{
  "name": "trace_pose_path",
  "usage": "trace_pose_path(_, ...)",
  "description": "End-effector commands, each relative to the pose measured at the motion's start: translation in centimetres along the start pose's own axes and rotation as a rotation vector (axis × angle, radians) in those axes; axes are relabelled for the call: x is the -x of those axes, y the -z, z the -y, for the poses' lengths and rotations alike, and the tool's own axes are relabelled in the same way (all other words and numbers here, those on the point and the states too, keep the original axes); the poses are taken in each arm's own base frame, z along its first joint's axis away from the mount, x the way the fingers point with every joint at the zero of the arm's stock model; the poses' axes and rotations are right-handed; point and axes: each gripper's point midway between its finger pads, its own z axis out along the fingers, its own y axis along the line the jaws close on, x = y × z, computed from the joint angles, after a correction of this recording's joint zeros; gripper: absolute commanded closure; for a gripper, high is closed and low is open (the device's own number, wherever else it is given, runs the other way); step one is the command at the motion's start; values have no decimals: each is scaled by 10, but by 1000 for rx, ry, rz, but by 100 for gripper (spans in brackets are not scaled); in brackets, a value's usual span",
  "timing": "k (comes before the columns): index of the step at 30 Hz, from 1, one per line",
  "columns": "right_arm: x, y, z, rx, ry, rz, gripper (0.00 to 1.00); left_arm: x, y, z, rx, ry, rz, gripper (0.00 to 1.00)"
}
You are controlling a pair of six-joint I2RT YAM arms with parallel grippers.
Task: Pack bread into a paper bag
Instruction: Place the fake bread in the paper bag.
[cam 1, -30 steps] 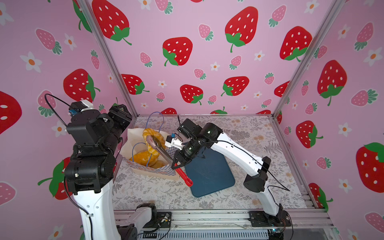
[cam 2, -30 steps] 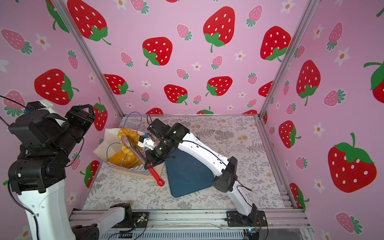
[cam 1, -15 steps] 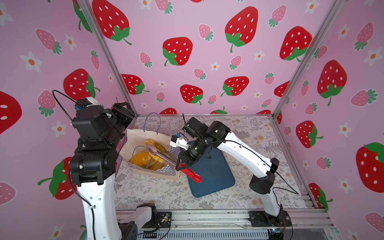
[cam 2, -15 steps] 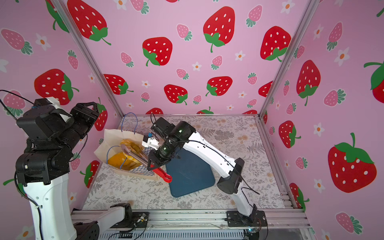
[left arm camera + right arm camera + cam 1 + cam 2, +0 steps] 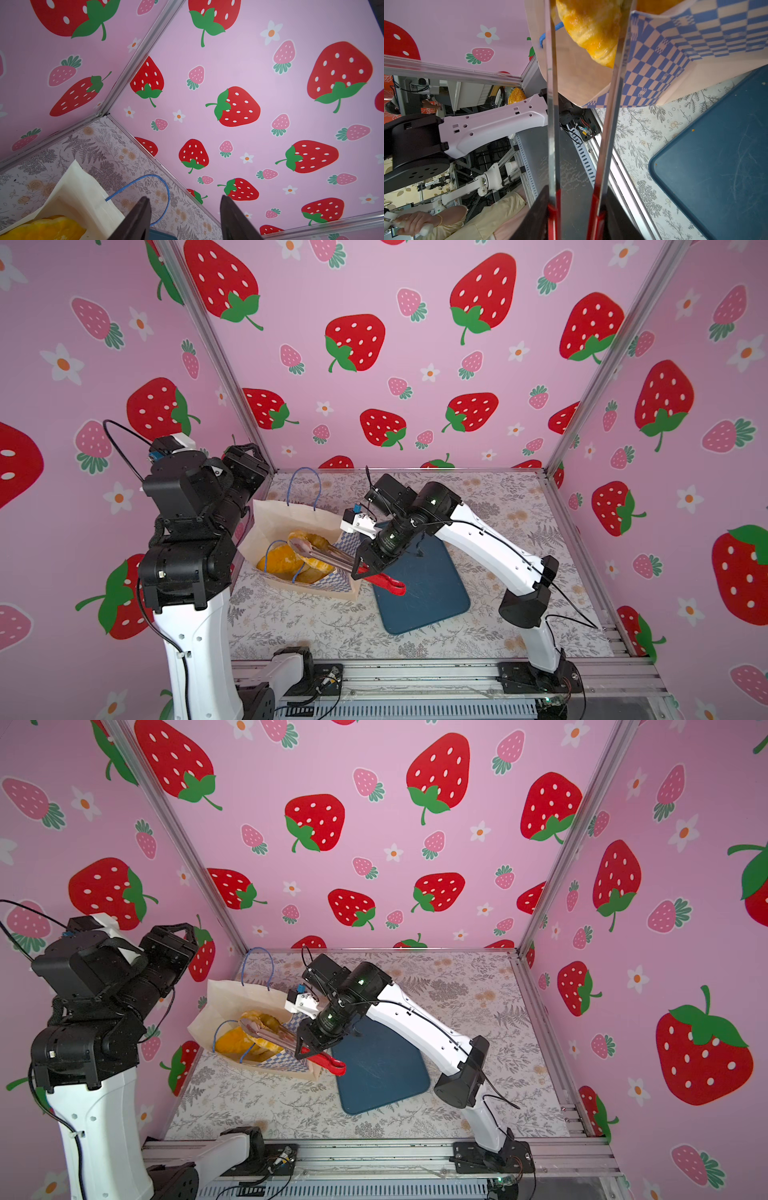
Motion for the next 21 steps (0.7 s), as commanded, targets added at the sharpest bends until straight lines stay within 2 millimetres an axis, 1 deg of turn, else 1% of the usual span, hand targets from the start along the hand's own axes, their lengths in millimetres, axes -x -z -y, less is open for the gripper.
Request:
trace_pose_path(1, 3, 18, -8, -8, 29, 47, 61, 5, 1, 7, -29, -7, 19, 41)
trace_pose_path(6, 5, 29, -5, -36, 25, 77, 60, 5, -2, 8, -36, -4, 15, 42)
trace_pose_path(10, 8, 44, -2, -65, 27, 123, 60, 3, -6, 9, -39, -4, 4, 42)
trace_pose_path(14, 11, 59, -5, -72, 35, 168, 61, 2, -11, 10, -43, -2, -4, 42)
trace_pose_path(17, 15, 64, -3, -90, 32, 191, 73, 1, -14, 10, -43, -2, -9, 42)
trace_pose_path(18, 16, 65, -1, -96, 29, 197, 74, 1, -15, 10, -44, -3, -10, 42)
trace_pose_path(21, 19, 70, 3, -125, 14, 221, 88, 1, -17, 11, -47, -3, -11, 42)
